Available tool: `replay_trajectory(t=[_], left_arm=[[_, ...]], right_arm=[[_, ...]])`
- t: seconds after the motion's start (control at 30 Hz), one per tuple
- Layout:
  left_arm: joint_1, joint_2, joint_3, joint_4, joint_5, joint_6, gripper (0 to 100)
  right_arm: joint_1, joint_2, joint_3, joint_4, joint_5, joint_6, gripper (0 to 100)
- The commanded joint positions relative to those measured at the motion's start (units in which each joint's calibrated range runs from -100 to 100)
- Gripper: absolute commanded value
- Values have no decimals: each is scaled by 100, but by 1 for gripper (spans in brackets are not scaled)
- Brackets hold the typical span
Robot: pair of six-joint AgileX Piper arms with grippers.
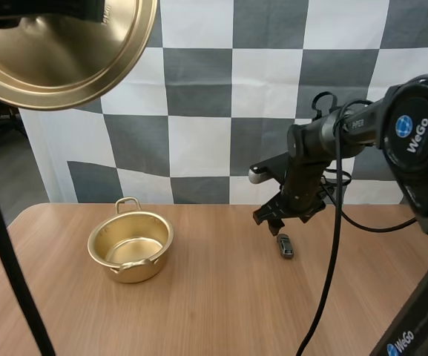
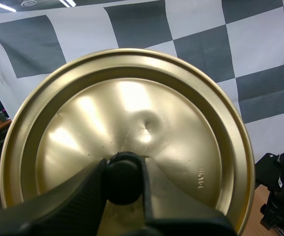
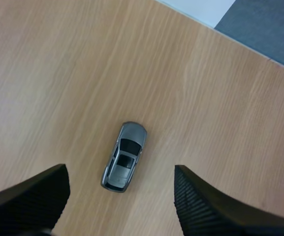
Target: Open the pot, put the car inside, and close it
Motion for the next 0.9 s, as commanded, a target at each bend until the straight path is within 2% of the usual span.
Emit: replay_trajectory(t=[0.0,0.33,0.63,0.73,0.87], left_arm=[[2,0,1,26,0,-4,0],[2,0,1,98,0,-4,0],[2,0,1,122,0,-4,0],[2,0,1,122,0,-4,0],[2,0,1,122,0,-4,0]], right_arm=[[2,323,-2,7,35,7,100],[-49,951,-2,7,-302,7,100],[-460,1396,-2,7,-942,-3,100],[-469,1558,-2,45,-863,-148,100],[-469,1662,-2,694,-820,-803,100]])
